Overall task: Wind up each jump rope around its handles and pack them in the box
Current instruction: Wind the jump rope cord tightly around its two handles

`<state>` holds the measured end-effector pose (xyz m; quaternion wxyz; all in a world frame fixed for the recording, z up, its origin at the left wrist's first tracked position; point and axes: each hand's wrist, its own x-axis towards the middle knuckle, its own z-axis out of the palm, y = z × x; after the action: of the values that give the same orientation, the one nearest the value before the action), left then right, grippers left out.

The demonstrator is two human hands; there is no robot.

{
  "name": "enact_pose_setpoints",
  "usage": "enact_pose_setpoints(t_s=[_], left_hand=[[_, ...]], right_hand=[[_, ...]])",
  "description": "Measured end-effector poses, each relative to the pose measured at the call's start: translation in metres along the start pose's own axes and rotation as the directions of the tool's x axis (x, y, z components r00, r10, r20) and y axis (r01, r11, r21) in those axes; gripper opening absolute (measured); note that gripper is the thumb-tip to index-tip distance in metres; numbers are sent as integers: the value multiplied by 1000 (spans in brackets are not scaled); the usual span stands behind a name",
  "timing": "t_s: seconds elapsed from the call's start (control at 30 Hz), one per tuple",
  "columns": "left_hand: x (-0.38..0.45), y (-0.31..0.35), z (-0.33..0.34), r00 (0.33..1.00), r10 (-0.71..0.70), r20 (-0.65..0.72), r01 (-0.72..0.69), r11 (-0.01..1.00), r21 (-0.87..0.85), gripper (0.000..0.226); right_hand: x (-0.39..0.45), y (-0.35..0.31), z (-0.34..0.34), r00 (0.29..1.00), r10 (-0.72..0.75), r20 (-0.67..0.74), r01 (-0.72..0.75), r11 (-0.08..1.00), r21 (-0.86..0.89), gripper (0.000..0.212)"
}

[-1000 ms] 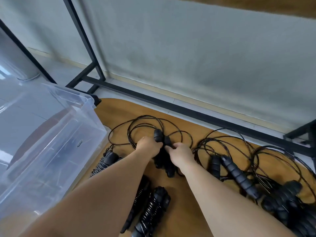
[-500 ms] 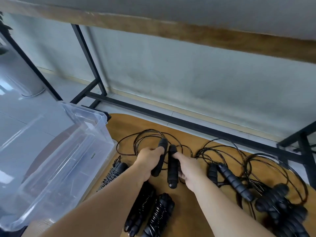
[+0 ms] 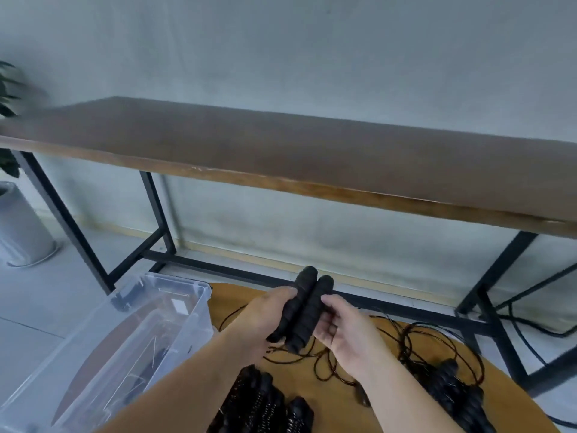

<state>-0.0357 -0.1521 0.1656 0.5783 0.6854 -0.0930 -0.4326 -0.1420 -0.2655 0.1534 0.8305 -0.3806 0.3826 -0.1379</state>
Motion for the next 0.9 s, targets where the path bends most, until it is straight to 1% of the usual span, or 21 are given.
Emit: enact_pose_setpoints(t_s=[0.1,0.17,0.3,0.4,0.5,0.63,0.73,0.83,0.9], left_hand=[[-25,28,-1,995,12,102,-3,996,-89,39],[-40,48,-3,979,-9,206,45,984,-172,43],[-72,87,-7,901,5,434,106,967,-230,44],[-91,101,-7,839,16,544,156,950,-270,50],[-99,108,-4,796,-3,606,238,921,-307,55],[-106,111,-3,707,-59,705,271,943,-192,61],[-107,112,2,648,-74,758,307,936,-170,66],[-106,115,9,657,-67,751,286,944,-165,67],[-105,116,15,673,-61,737,252,956,-152,66]], right_hand=[[-32,-22,12,994,-106,-3,106,994,-14,10],[-51,-35,20,983,-183,-1,183,982,-53,12],[-80,-56,30,950,-311,13,311,945,-105,17],[-97,-67,35,925,-381,16,380,919,-108,13],[-108,-76,37,904,-426,35,427,895,-131,11],[-119,-81,33,883,-470,25,467,870,-160,12],[-124,-86,27,862,-503,60,504,841,-195,13],[-129,-92,18,859,-501,101,510,821,-256,16],[-134,-98,9,854,-516,70,509,800,-317,21]])
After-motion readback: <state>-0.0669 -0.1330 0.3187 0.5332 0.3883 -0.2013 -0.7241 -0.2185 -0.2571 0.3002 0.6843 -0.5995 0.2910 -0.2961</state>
